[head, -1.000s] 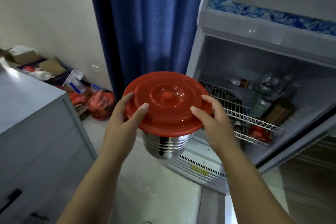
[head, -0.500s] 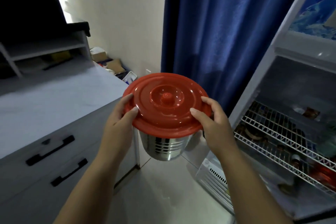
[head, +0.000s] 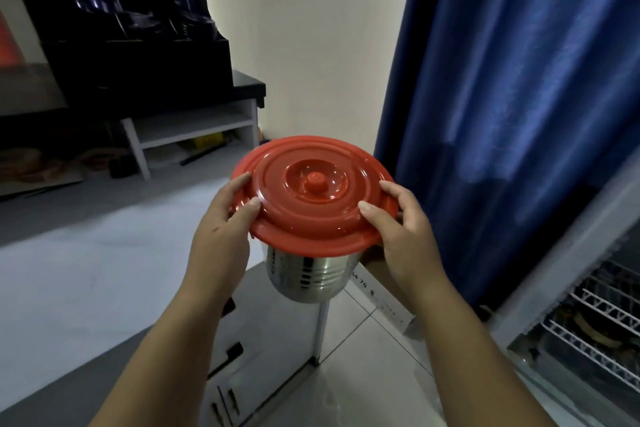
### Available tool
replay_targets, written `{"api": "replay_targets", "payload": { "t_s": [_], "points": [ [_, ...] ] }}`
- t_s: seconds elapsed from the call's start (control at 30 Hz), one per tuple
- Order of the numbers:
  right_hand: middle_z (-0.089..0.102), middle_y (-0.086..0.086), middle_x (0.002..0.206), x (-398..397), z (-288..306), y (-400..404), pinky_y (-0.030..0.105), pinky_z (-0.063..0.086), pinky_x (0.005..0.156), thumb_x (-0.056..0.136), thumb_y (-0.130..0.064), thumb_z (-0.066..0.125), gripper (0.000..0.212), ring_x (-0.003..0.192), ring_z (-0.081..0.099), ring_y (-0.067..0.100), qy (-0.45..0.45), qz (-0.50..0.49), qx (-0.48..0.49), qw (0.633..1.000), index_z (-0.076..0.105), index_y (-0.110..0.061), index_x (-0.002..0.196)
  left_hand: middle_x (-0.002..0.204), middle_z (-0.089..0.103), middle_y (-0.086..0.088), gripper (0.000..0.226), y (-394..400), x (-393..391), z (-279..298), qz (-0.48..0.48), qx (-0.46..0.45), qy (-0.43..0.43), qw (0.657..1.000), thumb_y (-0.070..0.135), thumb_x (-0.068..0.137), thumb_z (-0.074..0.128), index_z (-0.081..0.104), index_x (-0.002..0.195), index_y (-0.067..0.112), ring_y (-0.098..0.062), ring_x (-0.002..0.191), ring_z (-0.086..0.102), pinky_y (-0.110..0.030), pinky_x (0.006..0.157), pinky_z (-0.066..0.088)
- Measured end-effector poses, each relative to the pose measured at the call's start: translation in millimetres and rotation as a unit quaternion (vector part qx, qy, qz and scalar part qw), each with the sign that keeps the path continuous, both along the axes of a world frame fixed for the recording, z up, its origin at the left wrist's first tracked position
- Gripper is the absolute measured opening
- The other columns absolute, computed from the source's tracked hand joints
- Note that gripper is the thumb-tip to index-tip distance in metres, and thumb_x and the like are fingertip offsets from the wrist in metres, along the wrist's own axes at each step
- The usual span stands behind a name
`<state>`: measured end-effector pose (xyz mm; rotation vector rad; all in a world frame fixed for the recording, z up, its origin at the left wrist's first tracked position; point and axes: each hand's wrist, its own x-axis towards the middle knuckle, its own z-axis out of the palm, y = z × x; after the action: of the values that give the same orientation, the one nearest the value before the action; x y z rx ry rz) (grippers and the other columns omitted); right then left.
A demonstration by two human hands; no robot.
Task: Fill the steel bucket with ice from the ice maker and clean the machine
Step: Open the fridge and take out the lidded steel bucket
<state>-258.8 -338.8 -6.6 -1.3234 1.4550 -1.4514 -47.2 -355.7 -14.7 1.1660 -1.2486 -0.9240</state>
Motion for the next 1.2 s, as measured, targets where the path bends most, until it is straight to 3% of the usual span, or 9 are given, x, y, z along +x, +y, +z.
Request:
{"api": "replay_targets", "payload": {
  "t_s": [0.13,0.33,0.43,0.53,0.73,0.87,1.0,1.2],
  "points": [
    [0.057,-0.007,0.118,38.6,-1.5,-32.9,0.04,0.052,0.093,0.083,-0.042,0.065,0.047,0.109,0.058,0.015,0.0,0.021,-0.006,1.0,0.047,-0.04,0.127,0.128,0.054,0.007,0.043,-24.3,37.4,-0.1,0.019,0.001,-0.005,1.0,0.046,0.079,0.047,0.048,0.122,0.049,-0.016,0.118,0.052,-0.047,0.103,0.042],
    [0.055,-0.01,0.12,81.1,-7.6,-75.2,0.037,0.048,0.099,0.086,-0.035,0.065,0.044,0.113,0.055,0.013,-0.009,0.052,-0.006,0.999,0.046,-0.037,0.127,0.133,0.051,0.004,0.046,-53.6,81.3,-8.2,0.046,0.006,-0.02,0.999,0.044,0.087,0.045,0.043,0.133,0.042,-0.02,0.121,0.05,-0.049,0.104,0.041],
    [0.055,-0.007,0.125,96.6,-13.4,-93.6,0.04,0.048,0.099,0.082,-0.041,0.066,0.049,0.115,0.054,0.014,-0.005,0.067,0.011,0.998,0.046,-0.037,0.128,0.136,0.049,0.002,0.05,-64.9,96.2,-14.2,0.059,0.02,-0.023,0.998,0.047,0.086,0.045,0.042,0.135,0.04,-0.021,0.123,0.049,-0.05,0.104,0.041],
    [0.055,-0.007,0.127,105.9,-19.9,-110.6,0.042,0.048,0.099,0.079,-0.045,0.066,0.051,0.116,0.054,0.015,0.001,0.076,0.023,0.997,0.047,-0.039,0.127,0.135,0.05,0.003,0.04,-76.3,106.1,-21.3,0.075,0.031,-0.018,0.997,0.037,0.094,0.047,0.043,0.134,0.04,-0.02,0.122,0.05,-0.05,0.104,0.041],
    [0.055,-0.006,0.125,110.3,-28.5,-141.7,0.043,0.048,0.098,0.084,-0.042,0.064,0.051,0.113,0.055,0.016,0.02,0.109,0.05,0.993,0.046,-0.035,0.131,0.132,0.052,0.003,0.038,-95.4,111.1,-29.5,0.107,0.047,-0.013,0.993,0.03,0.096,0.047,0.045,0.133,0.038,-0.019,0.12,0.052,-0.048,0.104,0.041],
    [0.057,-0.004,0.123,109.6,-31.2,-161.9,0.044,0.049,0.097,0.073,-0.048,0.064,0.057,0.112,0.057,0.018,0.024,0.119,0.059,0.991,0.049,-0.036,0.127,0.13,0.054,0.006,0.044,-105.3,108.4,-31.4,0.118,0.058,-0.001,0.991,0.041,0.084,0.051,0.048,0.128,0.043,-0.016,0.117,0.054,-0.046,0.103,0.042],
    [0.057,-0.001,0.125,107.6,-35.5,-179.7,0.044,0.05,0.096,0.078,-0.046,0.066,0.052,0.113,0.057,0.02,0.023,0.14,0.064,0.988,0.047,-0.04,0.125,0.13,0.055,0.007,0.047,-116.5,105.8,-34.9,0.134,0.072,0.005,0.988,0.047,0.078,0.05,0.048,0.125,0.047,-0.016,0.118,0.053,-0.047,0.103,0.042],
    [0.053,-0.002,0.131,108.1,-39.7,-196.3,0.044,0.048,0.099,0.087,-0.042,0.063,0.053,0.117,0.054,0.02,0.047,0.164,0.068,0.983,0.041,-0.036,0.134,0.131,0.054,0.003,0.034,-129.3,105.0,-41.3,0.157,0.079,0.006,0.984,0.031,0.093,0.052,0.05,0.125,0.043,-0.017,0.117,0.053,-0.046,0.103,0.042]
  ]
}}
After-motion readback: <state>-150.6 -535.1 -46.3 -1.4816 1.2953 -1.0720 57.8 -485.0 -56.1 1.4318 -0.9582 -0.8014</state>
